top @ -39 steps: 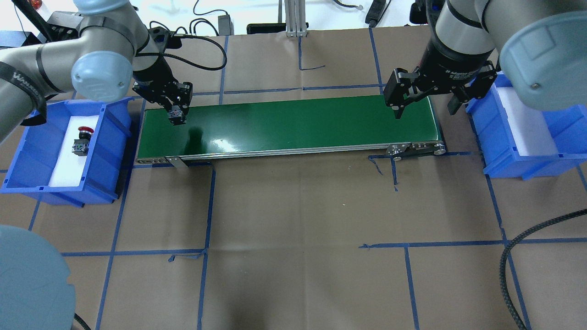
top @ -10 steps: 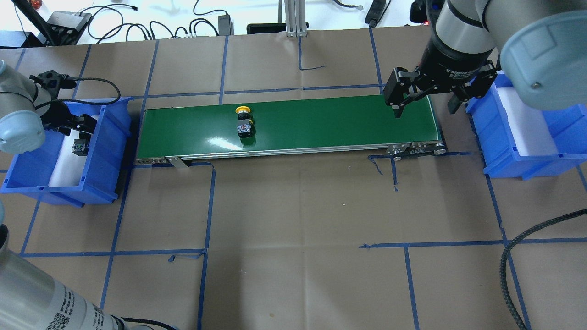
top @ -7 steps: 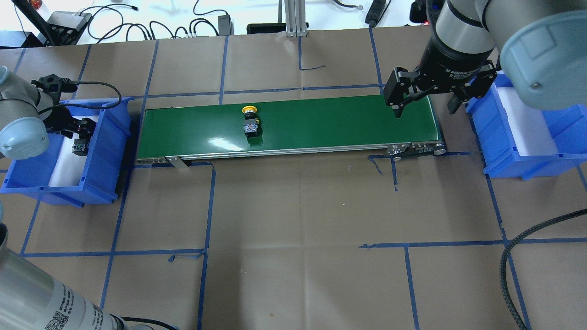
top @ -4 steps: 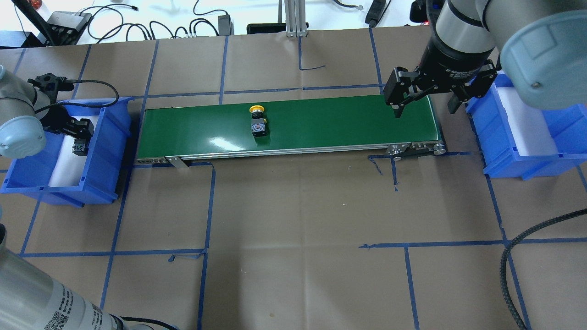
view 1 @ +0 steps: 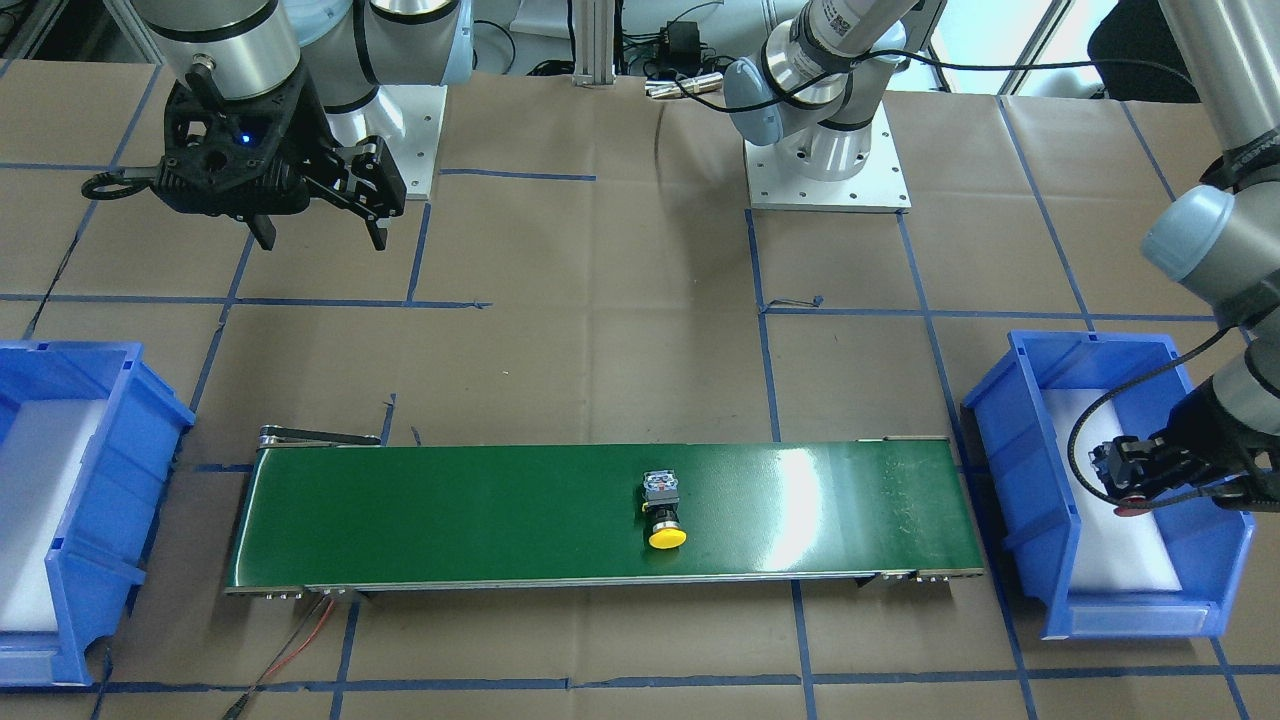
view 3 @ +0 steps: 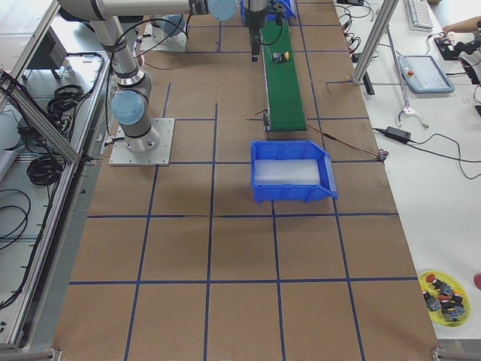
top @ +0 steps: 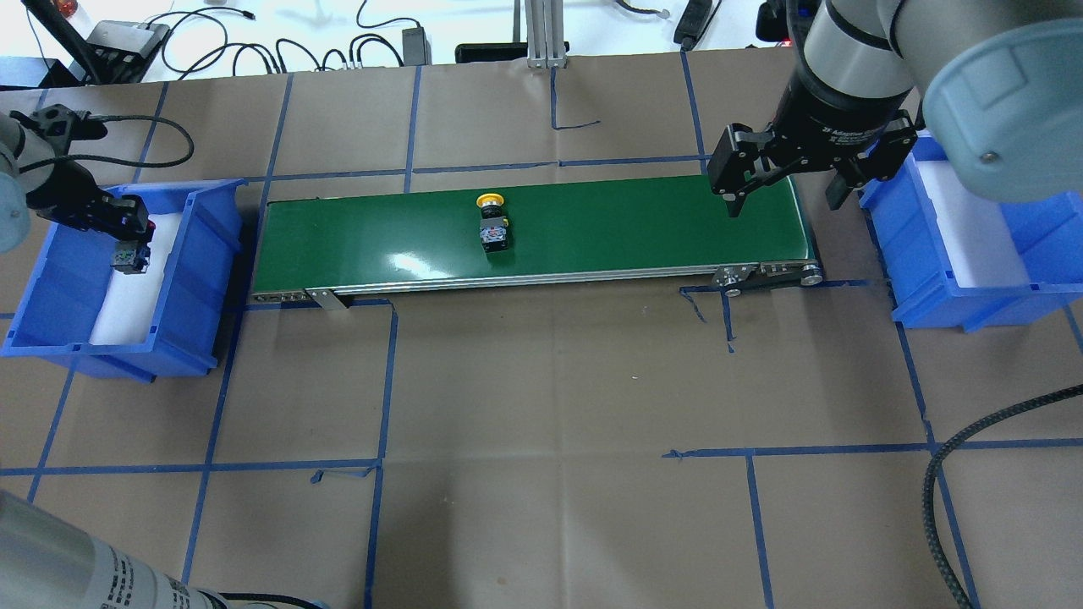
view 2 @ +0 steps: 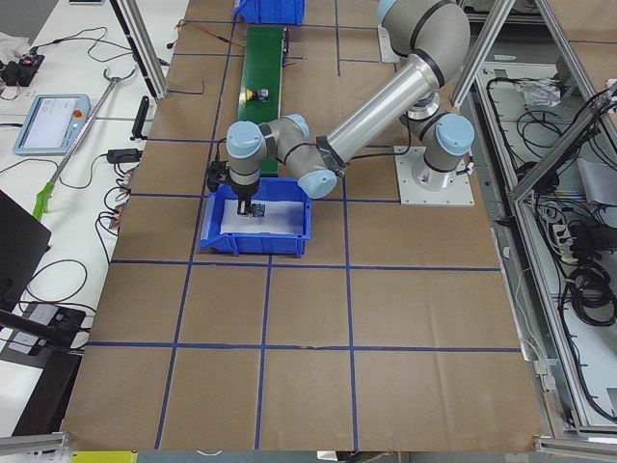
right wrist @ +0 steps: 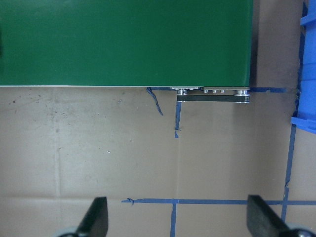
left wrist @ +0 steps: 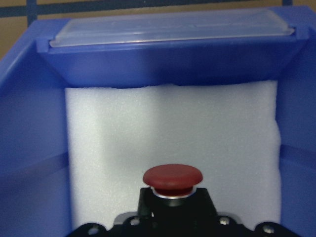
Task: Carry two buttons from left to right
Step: 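Lift the red-capped button and carry it over the conveyor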
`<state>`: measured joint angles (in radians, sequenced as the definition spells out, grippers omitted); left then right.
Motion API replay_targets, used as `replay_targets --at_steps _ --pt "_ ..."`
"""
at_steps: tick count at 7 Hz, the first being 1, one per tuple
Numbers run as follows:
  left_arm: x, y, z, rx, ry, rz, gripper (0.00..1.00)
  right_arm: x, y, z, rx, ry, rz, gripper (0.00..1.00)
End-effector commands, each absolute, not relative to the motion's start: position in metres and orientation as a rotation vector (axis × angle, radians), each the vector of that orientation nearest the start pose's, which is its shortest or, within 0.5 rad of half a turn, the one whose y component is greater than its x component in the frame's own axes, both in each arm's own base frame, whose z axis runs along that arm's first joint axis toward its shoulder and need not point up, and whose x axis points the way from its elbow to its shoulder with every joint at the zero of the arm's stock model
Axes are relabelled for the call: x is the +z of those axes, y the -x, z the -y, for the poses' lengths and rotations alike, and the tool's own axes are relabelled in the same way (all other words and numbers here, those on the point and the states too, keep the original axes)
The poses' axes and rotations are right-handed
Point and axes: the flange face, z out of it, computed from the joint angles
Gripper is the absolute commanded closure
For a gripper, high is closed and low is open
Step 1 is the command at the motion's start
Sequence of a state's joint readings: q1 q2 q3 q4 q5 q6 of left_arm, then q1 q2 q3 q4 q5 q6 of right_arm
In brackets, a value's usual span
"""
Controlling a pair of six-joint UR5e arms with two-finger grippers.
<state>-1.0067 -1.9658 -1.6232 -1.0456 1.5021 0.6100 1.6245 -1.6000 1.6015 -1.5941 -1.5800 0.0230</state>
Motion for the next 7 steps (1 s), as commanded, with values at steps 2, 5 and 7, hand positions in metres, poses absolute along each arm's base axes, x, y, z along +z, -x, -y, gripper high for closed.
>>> replay_targets --at_steps 2,5,7 --pt "0.403 -0.204 0.587 -0.056 -0.081 -3.187 1.0 0.489 -0.158 0.474 -0.034 0.048 -3.149 0.0" --pt "0.417 -0.145 0.604 -0.064 -0.054 -3.185 1.0 0.489 -0.158 0.474 -0.032 0.048 -3.149 0.0" --pt "0.417 -0.059 0.616 -0.065 -0.016 -3.189 1.0 0.488 -0.158 0.474 -0.032 0.048 -3.149 0.0"
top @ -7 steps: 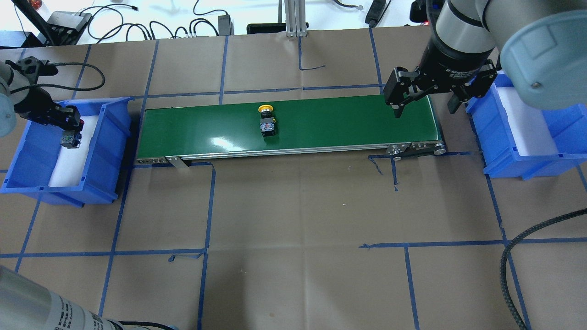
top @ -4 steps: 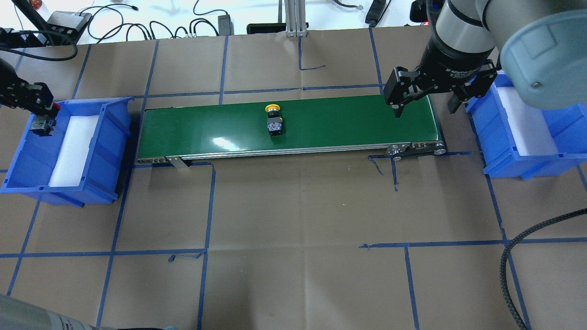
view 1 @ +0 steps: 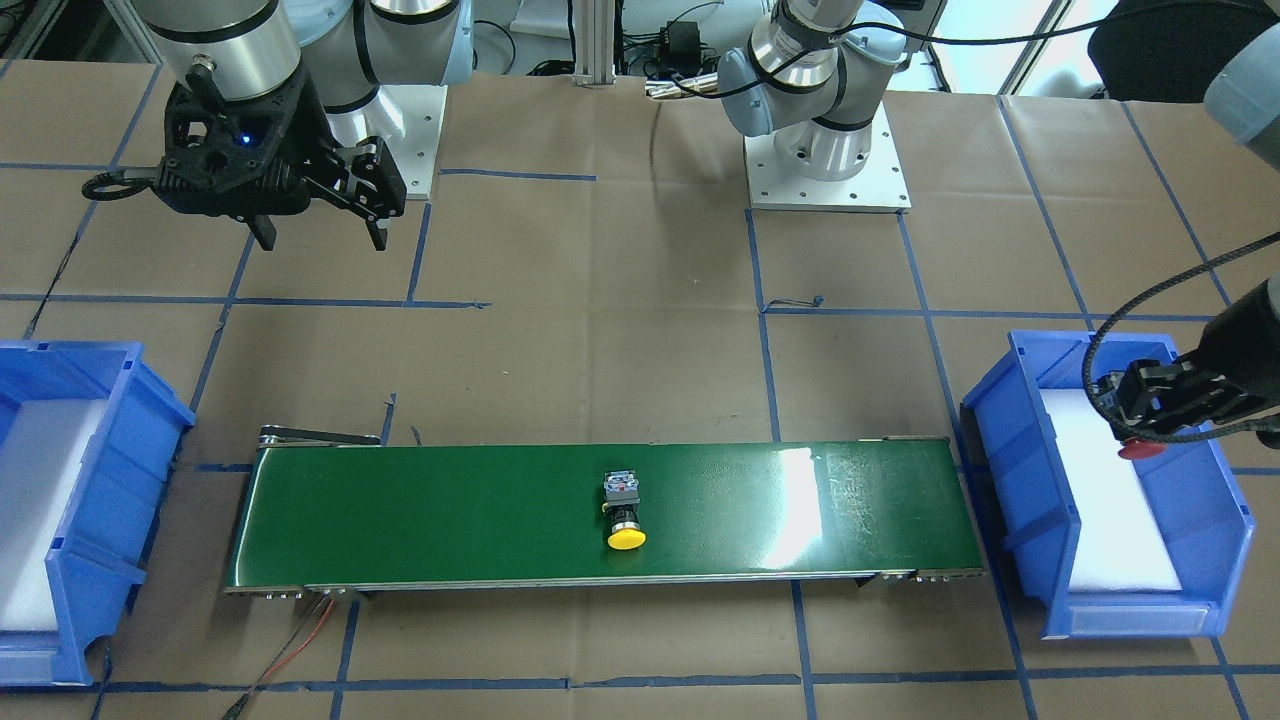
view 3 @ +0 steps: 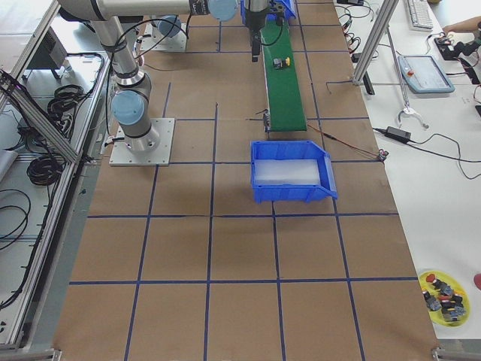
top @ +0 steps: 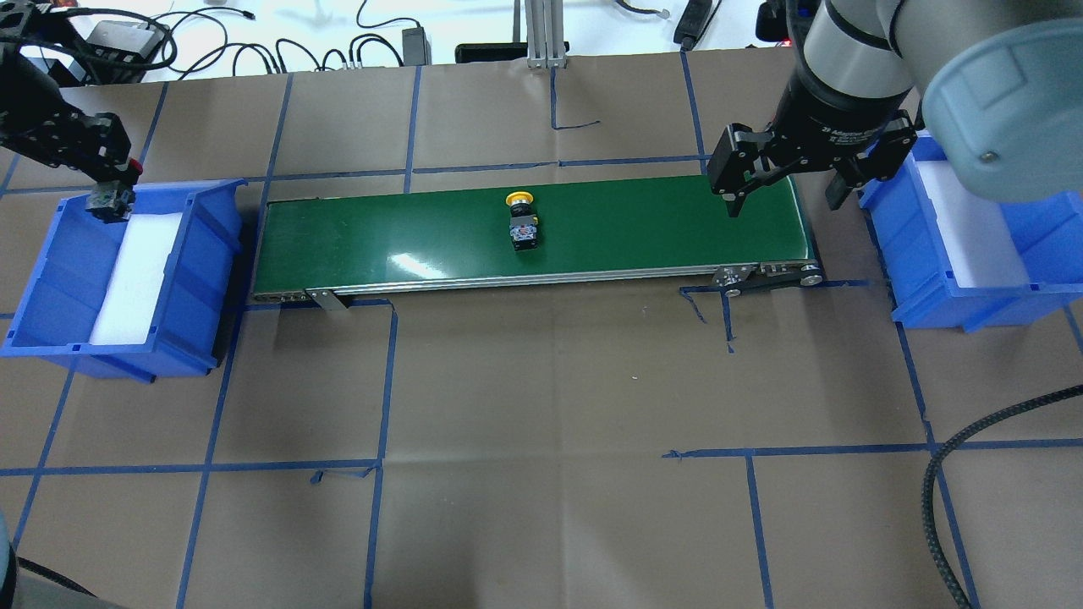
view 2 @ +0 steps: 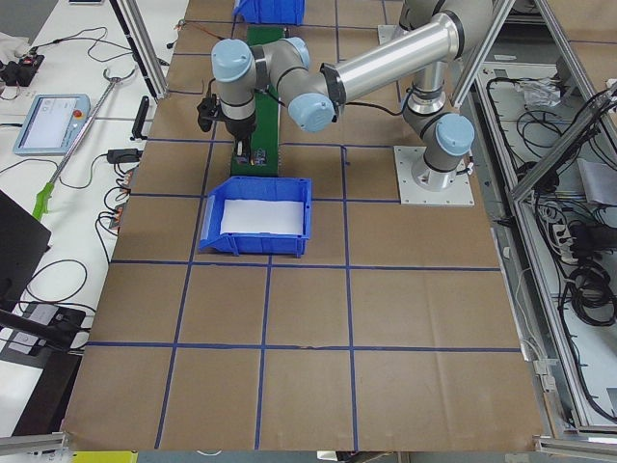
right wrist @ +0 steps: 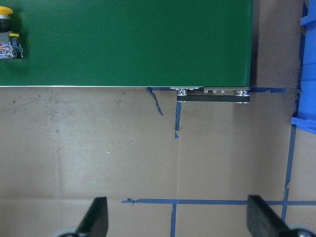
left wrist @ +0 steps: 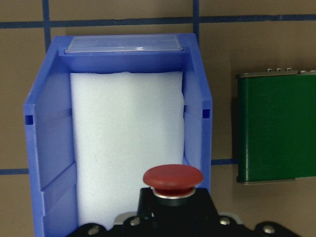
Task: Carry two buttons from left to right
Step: 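Lift the red-capped button and carry it over the conveyor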
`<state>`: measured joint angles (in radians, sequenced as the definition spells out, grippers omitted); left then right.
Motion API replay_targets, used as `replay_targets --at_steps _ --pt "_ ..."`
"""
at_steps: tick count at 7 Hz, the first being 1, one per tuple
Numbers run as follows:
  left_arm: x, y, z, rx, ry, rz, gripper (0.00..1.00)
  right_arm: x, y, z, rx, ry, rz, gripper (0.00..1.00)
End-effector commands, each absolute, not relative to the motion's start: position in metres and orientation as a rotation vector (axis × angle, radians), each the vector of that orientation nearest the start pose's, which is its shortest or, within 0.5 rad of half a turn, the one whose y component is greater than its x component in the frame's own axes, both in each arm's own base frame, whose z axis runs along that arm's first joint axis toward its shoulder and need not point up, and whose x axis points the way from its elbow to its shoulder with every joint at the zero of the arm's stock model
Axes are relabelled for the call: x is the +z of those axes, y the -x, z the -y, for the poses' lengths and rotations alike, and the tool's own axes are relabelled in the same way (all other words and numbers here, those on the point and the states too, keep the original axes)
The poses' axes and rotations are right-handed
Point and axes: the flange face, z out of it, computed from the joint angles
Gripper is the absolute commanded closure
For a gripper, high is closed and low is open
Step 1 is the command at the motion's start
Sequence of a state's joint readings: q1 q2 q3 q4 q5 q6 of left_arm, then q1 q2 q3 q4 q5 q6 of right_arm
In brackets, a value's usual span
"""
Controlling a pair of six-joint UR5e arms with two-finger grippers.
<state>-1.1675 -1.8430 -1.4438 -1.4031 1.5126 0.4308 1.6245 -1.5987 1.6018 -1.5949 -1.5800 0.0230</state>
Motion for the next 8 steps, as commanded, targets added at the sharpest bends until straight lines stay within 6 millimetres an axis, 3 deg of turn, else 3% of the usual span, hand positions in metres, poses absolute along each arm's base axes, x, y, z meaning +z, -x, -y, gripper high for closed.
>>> replay_targets --at_steps 1,2,4,8 --pt "0.412 -0.024 0.618 -0.05 -0.064 -3.192 1.0 0.489 -0.158 0.474 -0.034 0.048 -3.149 0.0" --pt "0.404 -0.005 0.62 -0.025 -0.023 -3.198 1.0 0.489 -0.158 0.474 -0.034 0.048 -3.149 0.0" --pt "0.381 0.005 0.626 0.027 -0.035 -3.205 1.0 0.489 -0.158 0.474 -0.034 0.048 -3.149 0.0" --pt "0.292 0.018 0.635 -0.037 -0.067 -3.134 1.0 0.488 -0.159 0.474 -0.032 0.051 -3.149 0.0"
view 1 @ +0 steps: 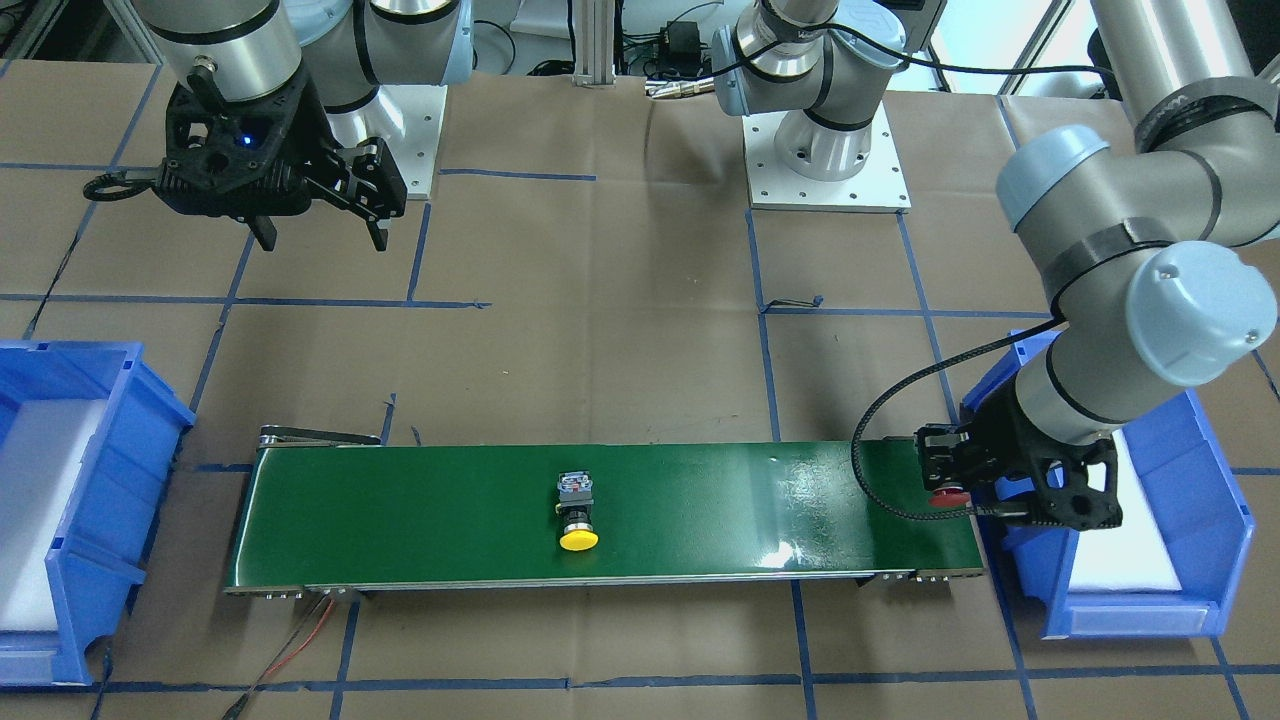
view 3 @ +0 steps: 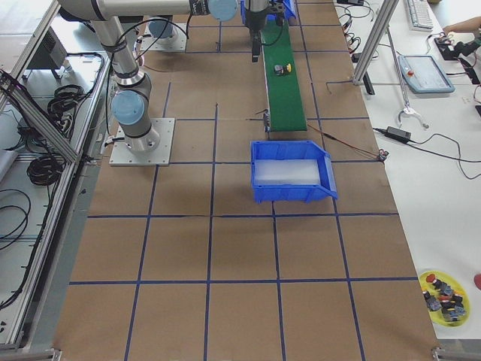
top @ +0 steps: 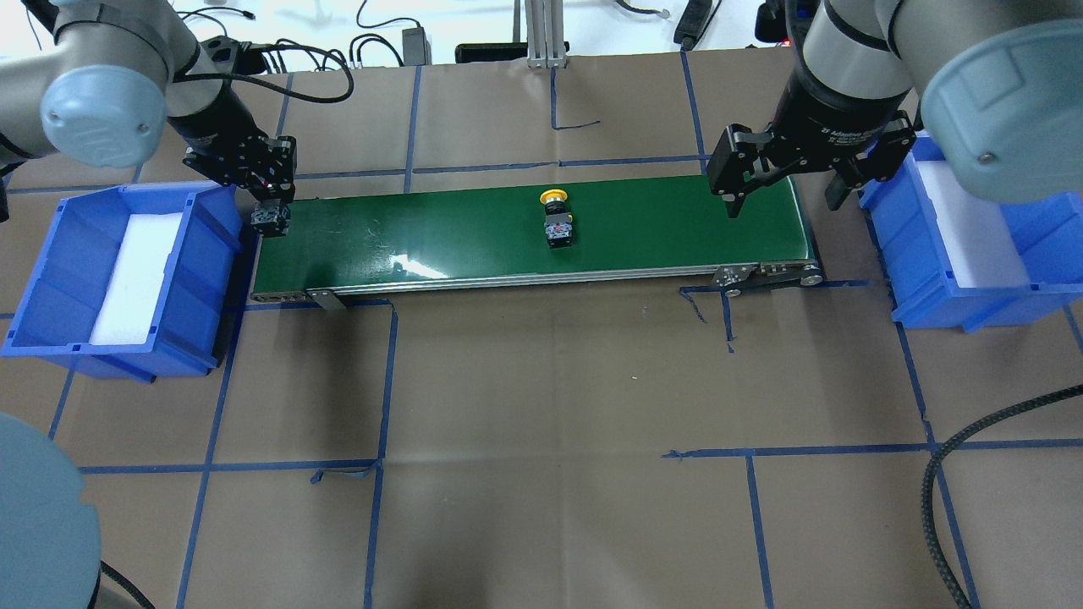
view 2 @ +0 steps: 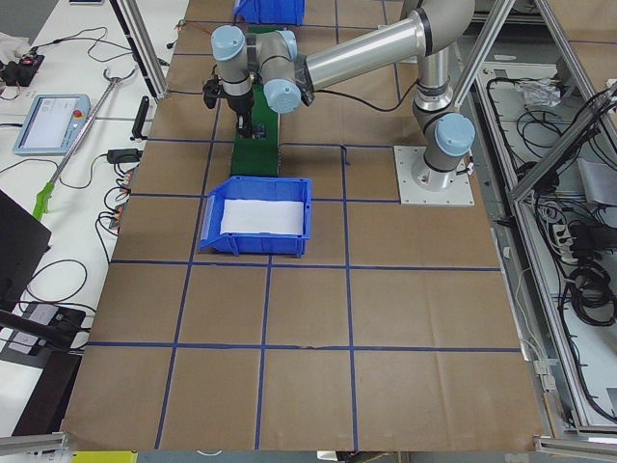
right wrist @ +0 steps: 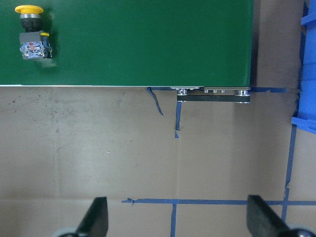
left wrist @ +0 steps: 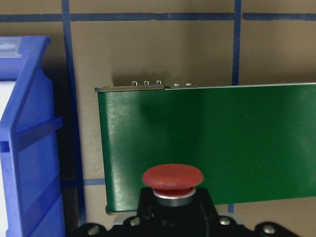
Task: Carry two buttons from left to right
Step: 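Lift the red-capped button and carry it over the conveyor, then place the red button on the belt and raise the left gripper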
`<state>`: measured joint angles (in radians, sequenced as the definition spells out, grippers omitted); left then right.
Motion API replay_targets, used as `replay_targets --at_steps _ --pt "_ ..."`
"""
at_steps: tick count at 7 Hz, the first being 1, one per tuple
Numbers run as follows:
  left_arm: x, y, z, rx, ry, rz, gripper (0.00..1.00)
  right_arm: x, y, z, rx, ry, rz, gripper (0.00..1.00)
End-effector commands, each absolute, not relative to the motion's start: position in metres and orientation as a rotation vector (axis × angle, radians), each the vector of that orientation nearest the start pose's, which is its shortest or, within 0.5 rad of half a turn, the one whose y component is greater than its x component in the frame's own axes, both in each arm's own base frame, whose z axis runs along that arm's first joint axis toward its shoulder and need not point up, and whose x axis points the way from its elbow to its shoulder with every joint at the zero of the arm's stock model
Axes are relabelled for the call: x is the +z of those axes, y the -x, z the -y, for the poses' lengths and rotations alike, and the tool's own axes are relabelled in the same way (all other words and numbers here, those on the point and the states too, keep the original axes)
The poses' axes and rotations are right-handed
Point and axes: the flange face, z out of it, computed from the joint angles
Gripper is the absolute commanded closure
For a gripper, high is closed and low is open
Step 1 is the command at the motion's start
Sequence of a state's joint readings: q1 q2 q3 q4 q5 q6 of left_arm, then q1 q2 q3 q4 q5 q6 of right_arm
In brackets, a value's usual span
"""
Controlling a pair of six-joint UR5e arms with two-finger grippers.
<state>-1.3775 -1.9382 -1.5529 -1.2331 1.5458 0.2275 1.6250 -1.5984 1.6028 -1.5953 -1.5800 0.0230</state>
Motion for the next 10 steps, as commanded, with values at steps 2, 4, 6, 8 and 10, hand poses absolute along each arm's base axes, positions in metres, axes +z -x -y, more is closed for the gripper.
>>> replay_targets --at_steps 2,4,6,8,10 --pt "0.259 0.019 0.625 -0.104 -0.066 -3.116 0.98 0.488 -0.158 0.474 -0.032 0.048 -3.149 0.0" --pt "0.264 0.019 0.624 -0.116 -0.067 -3.098 0.96 0.488 -0.158 0.474 -0.032 0.048 -3.149 0.0" --pt "0.261 0.022 0.624 -0.11 -0.066 -3.109 0.08 0.488 -0.159 0.474 -0.032 0.051 -3.149 0.0" --pt "0.29 0.02 0.627 -0.158 -0.067 -3.093 0.0 0.488 -0.159 0.474 -0.032 0.051 -3.149 0.0" --pt "0.343 0.019 0.633 -0.101 -0.068 -3.104 0.0 0.487 -0.159 0.475 -0.032 0.051 -3.148 0.0"
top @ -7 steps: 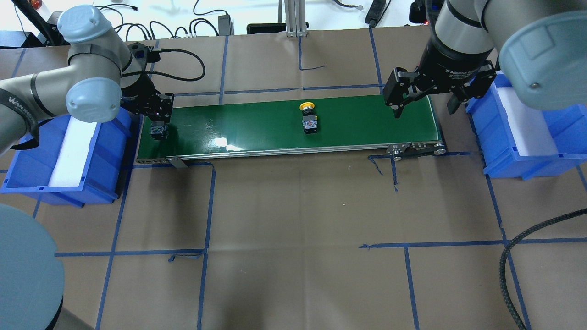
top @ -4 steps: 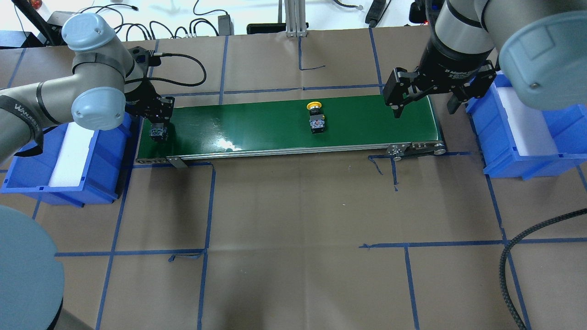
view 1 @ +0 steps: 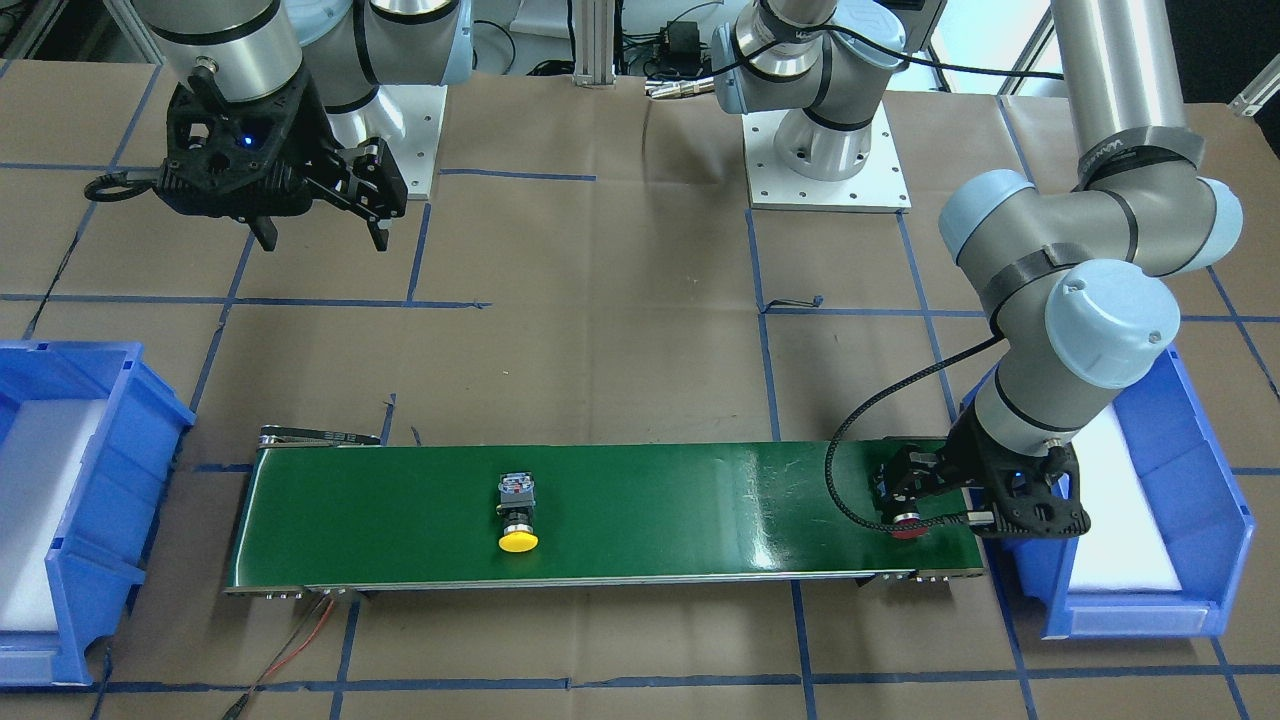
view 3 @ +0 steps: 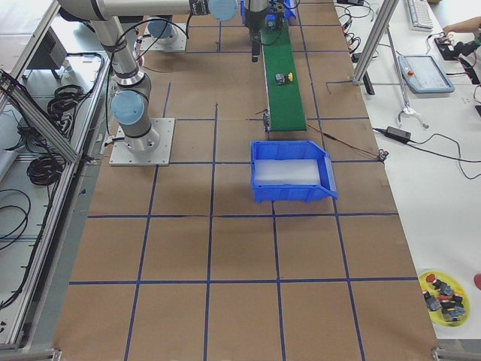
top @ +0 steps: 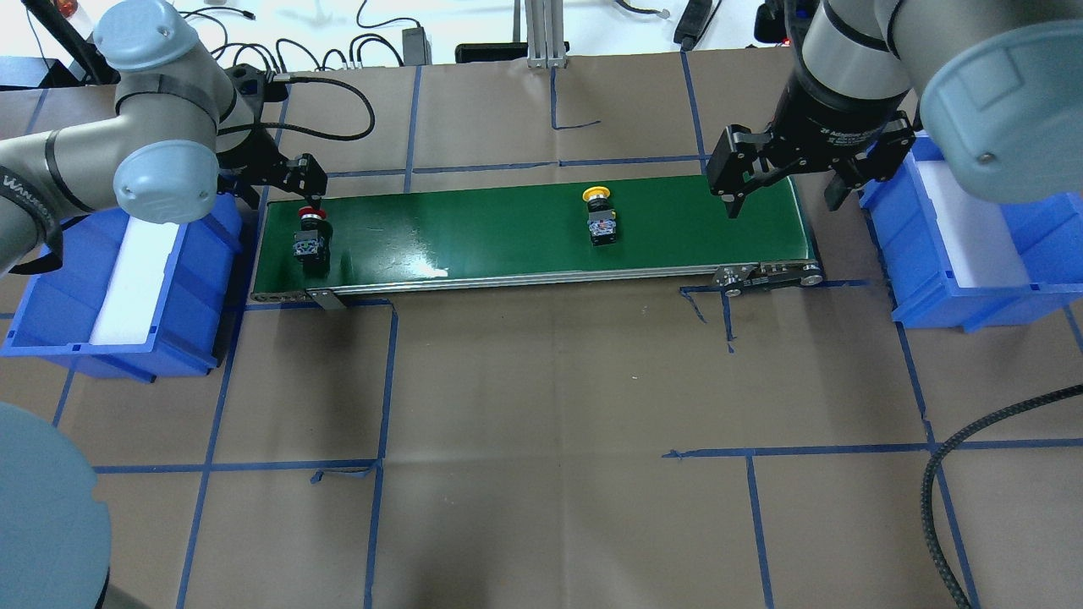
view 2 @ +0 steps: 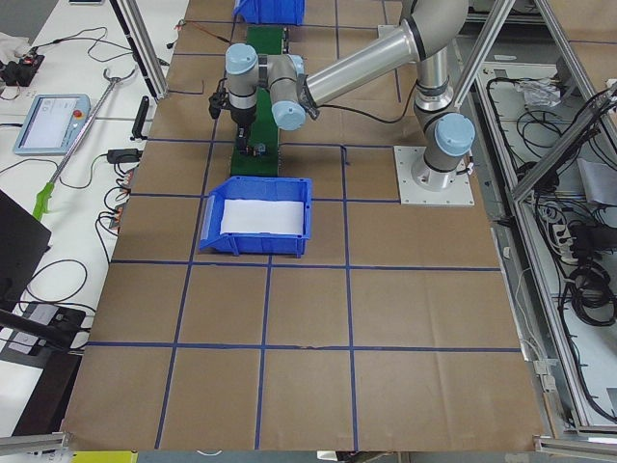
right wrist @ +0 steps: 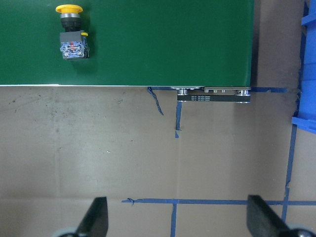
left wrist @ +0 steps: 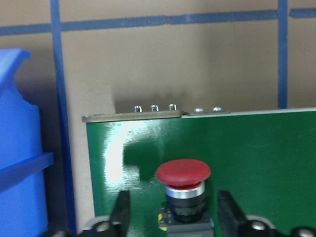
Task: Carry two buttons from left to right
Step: 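Place the red button on the belt and raise the left gripper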
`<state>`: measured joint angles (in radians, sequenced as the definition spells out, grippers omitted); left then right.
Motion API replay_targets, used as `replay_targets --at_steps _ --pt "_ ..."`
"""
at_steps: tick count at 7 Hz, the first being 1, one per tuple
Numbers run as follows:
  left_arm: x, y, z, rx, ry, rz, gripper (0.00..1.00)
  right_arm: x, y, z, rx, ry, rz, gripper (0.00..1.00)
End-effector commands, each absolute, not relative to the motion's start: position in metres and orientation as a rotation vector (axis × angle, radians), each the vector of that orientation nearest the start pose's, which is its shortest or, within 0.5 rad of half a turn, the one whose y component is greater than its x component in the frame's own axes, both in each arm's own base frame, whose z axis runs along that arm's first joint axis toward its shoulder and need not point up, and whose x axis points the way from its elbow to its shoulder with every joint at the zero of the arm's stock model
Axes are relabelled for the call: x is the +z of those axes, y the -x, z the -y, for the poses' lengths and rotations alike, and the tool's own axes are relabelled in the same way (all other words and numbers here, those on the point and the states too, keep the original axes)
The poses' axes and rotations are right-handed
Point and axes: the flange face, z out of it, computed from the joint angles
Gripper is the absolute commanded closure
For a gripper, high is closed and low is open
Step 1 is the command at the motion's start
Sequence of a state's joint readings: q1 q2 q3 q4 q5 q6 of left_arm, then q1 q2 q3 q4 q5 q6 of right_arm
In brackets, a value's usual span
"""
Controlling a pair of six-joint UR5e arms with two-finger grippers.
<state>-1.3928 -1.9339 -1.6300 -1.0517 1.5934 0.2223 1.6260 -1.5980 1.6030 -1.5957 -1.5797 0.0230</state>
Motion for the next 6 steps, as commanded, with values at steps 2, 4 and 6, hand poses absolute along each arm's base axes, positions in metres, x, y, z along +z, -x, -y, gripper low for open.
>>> replay_targets --at_steps 2,4,6 --pt "0.41 0.032 0.616 -0.019 -0.078 -3.113 0.0 0.463 -0.156 0.491 0.045 0.036 -3.148 0.0" --pt "0.438 0.088 0.582 -0.018 -0.078 -3.115 0.0 0.433 -0.155 0.522 0.096 0.027 -3.142 0.0" --pt "0.46 0.102 0.547 0.036 -0.106 -3.117 0.0 0.416 -0.157 0.559 -0.043 0.024 -3.139 0.0"
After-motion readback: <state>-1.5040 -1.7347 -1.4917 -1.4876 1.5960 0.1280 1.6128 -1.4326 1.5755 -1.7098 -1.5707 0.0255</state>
